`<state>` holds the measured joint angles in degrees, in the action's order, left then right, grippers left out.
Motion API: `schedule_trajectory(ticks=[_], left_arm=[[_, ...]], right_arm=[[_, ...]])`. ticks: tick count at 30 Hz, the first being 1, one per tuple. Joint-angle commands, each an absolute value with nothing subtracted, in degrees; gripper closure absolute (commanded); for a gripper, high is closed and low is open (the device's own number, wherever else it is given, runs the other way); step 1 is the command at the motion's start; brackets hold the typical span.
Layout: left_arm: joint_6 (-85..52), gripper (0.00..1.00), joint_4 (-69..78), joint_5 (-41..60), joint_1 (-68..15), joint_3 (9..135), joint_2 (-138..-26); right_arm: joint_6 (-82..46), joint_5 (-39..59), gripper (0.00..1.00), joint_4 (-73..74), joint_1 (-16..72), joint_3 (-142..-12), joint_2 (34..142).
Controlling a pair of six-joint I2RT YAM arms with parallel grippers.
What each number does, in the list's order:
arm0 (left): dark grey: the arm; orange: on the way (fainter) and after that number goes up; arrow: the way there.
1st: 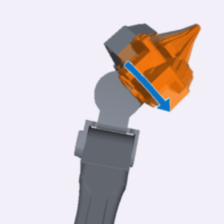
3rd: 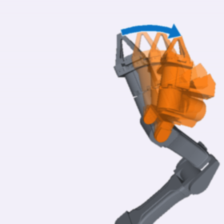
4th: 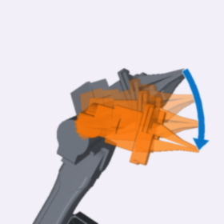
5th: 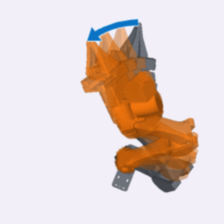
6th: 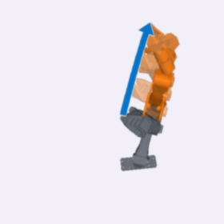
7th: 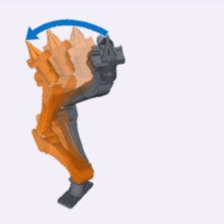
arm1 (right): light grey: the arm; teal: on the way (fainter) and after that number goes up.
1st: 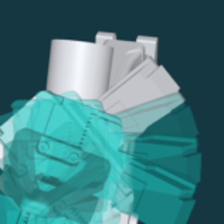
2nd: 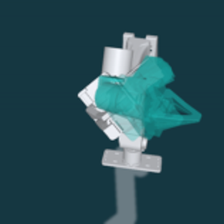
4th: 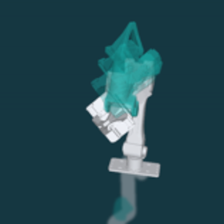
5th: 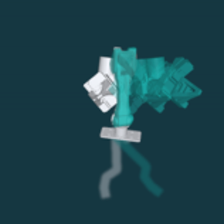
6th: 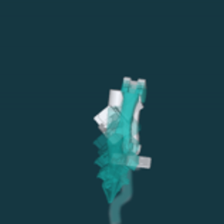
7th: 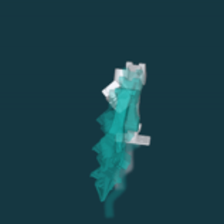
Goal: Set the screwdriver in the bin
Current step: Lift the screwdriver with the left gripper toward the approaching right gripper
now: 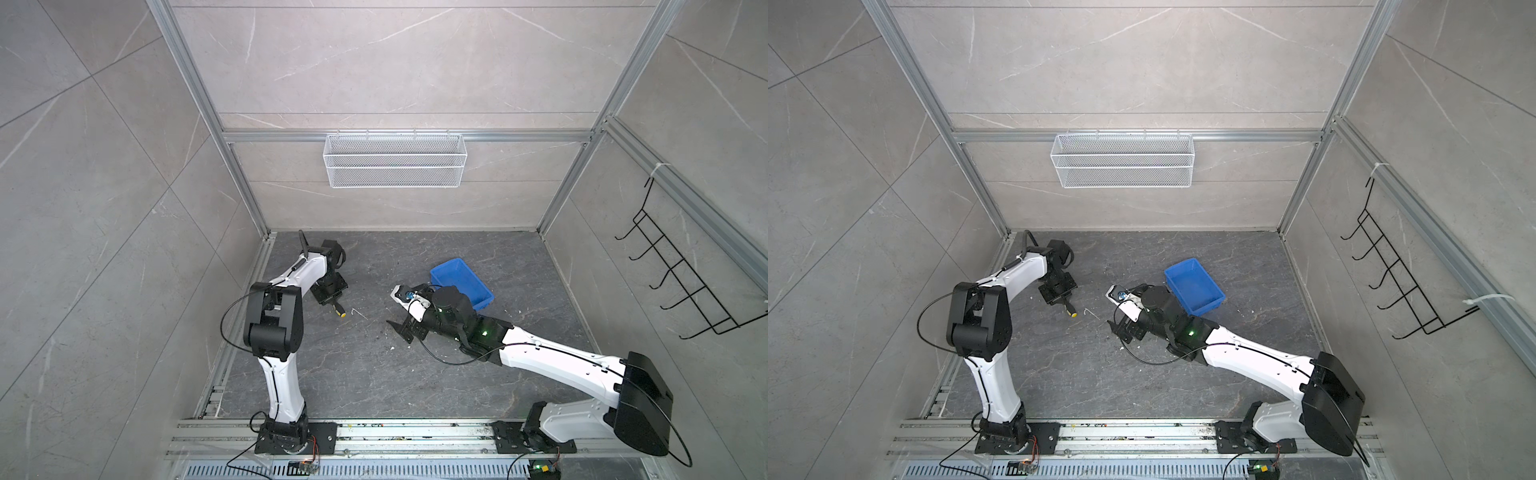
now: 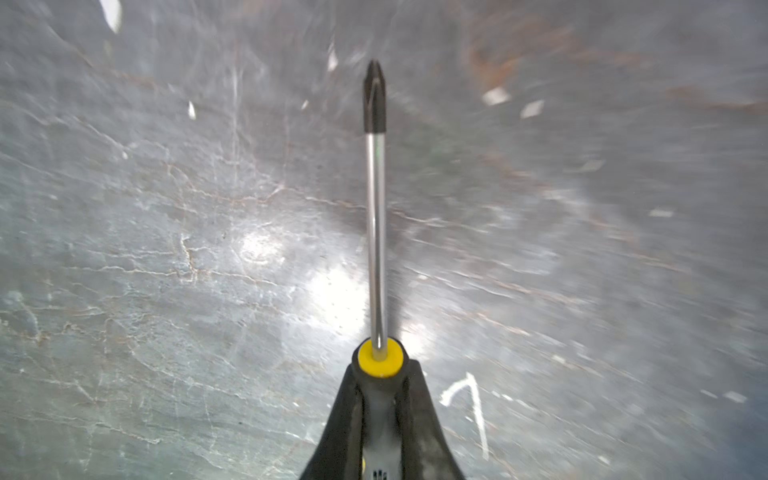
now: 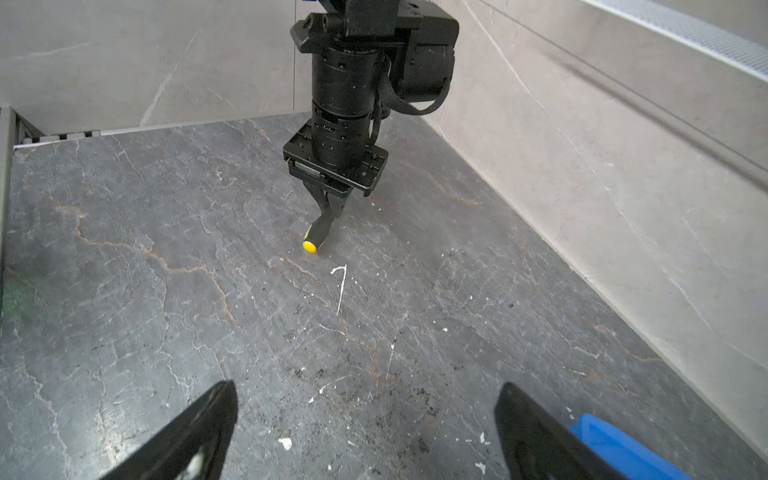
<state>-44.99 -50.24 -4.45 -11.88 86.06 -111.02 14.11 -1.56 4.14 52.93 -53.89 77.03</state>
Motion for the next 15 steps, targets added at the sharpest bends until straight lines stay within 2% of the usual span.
schedule_trajectory(ticks=[1, 7, 15], left_arm=[[-44.92, 1.0, -46.34, -5.05, -12.87, 86.66, -104.61], [-42.31, 1.0, -39.27, -0.21, -14.33, 86.77, -98.5], [-36.73, 1.0, -21.85, 14.68, -16.0, 83.92, -91.71]], right_arm=[[11.02, -2.21, 0.01, 7.83, 53.01, -52.84, 74.85], [7.87, -1.02, 0.01, 10.14, 51.49, -52.02, 72.33], [-3.74, 5.03, 0.01, 15.43, 44.35, -50.15, 67.48]])
